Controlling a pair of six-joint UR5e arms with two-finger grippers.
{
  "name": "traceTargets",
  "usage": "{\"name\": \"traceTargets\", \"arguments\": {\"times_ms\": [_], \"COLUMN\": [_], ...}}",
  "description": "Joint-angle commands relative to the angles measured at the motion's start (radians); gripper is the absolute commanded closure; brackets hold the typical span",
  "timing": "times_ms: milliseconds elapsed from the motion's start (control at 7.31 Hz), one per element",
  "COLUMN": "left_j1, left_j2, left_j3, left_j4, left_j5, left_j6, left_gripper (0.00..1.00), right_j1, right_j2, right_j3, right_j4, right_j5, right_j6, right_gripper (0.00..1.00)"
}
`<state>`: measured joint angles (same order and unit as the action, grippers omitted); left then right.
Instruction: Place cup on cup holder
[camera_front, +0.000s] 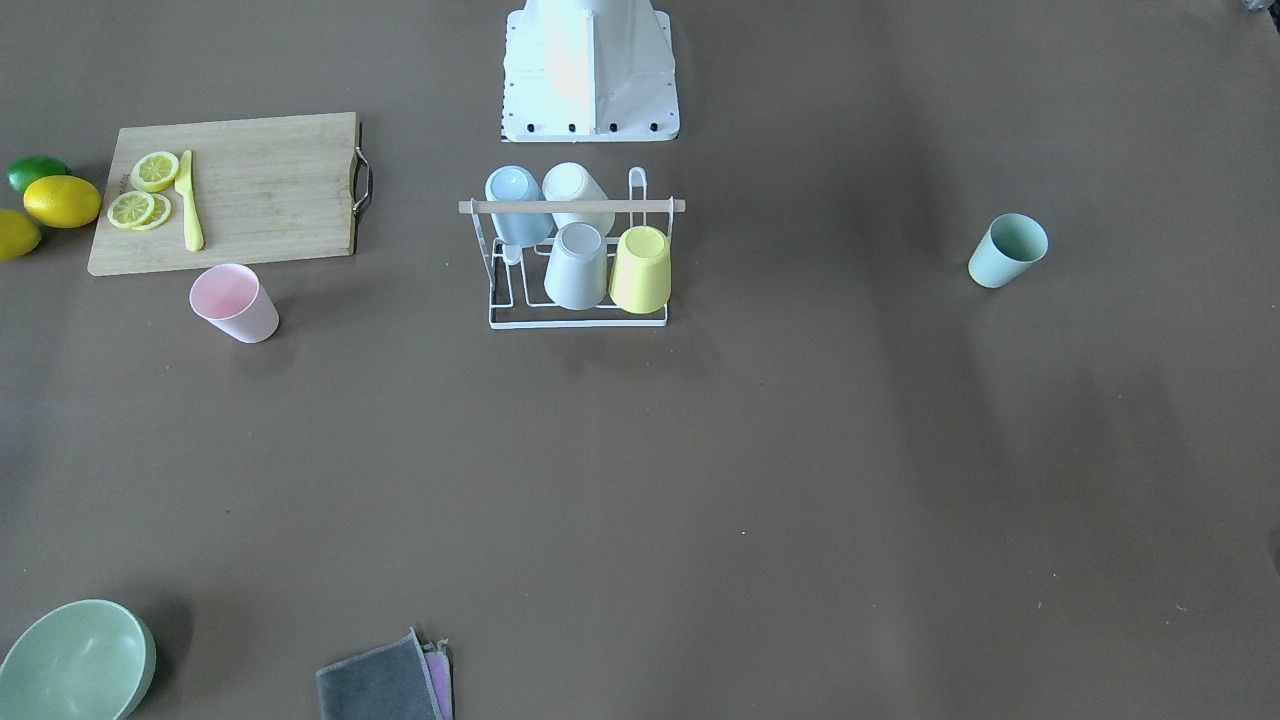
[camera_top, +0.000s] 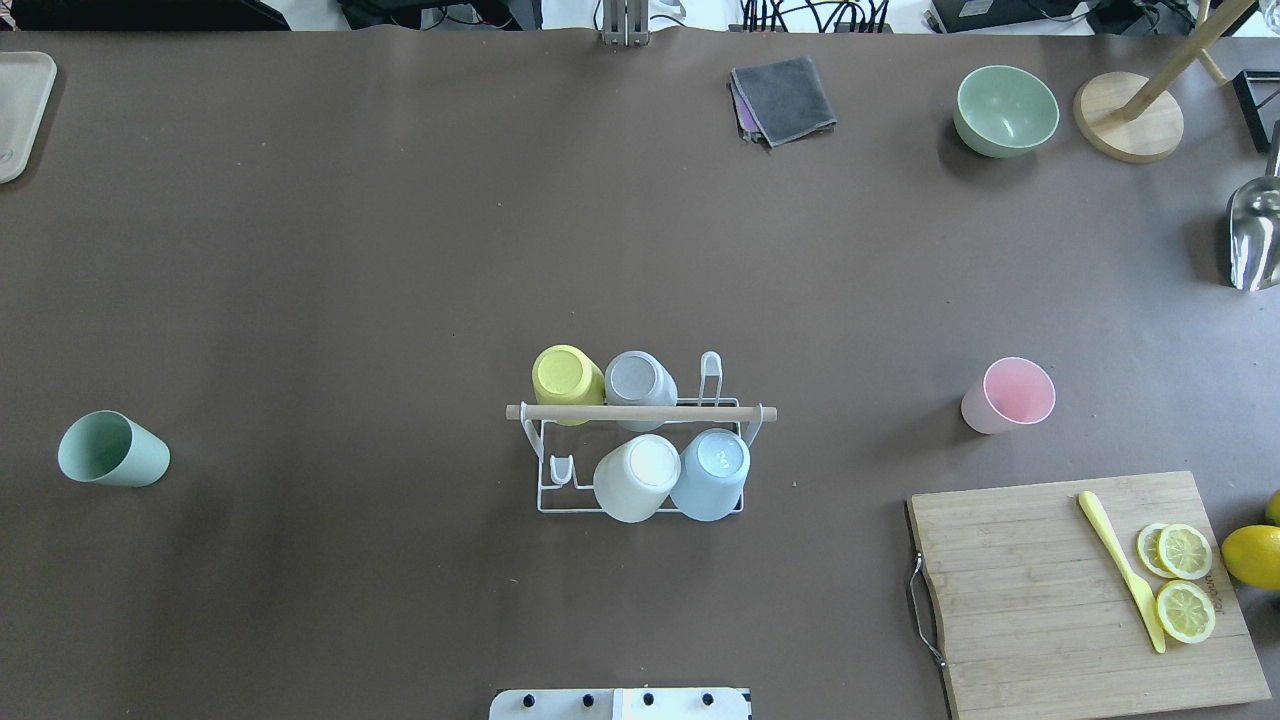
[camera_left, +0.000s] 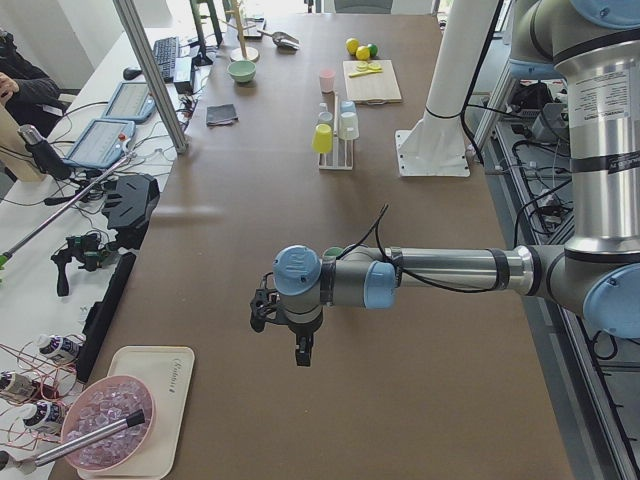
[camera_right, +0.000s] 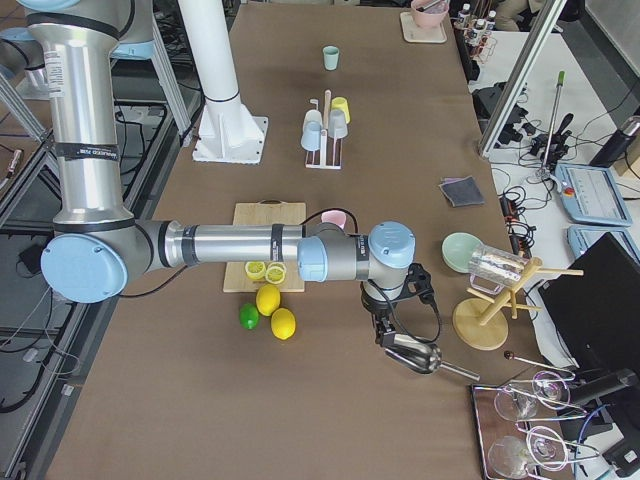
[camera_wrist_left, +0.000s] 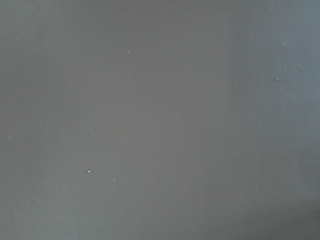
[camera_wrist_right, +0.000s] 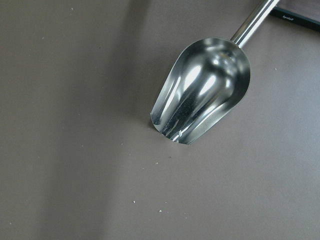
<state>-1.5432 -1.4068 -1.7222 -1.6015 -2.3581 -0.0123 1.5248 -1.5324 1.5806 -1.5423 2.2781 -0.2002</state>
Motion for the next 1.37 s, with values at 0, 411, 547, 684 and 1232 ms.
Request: {"name": "traceTargets", "arguments": {"times_ms": [0,411,547,684,1232], "left_j1": [-0.005,-0.002,-0.002,-0.002,-0.003], "left_j2": [0.003,-0.014,-0.014,-0.015,-0.006], "left_j3": [0.003,0.007,0.001,-0.002,-0.033], "left_j4": [0.000,-0.002,-0.003,-0.003,-0.014], "left_j5": [0.003,0.005,0.005,0.006,0.010], "left_j6": [0.000,0.000,0.000,0.000,0.017], "left_gripper": [0.01,0.01,0.01,0.01,0.01], "right_j1": [-0.002,-0.002,-0.002,-0.002,-0.002], "right_j2": [0.000,0.000,0.000,0.000,0.000], "right_j3": [-0.001,-0.001,-0.001,-0.001,-0.001], "right_j4": [0.001,0.001,0.001,0.001,0.001], "right_j5": [0.000,0.000,0.000,0.000,0.000], "right_j6": [-0.004,-0.005,-0.004,-0.004,-0.002], "right_gripper": [0.00,0.00,0.00,0.00,0.00]}}
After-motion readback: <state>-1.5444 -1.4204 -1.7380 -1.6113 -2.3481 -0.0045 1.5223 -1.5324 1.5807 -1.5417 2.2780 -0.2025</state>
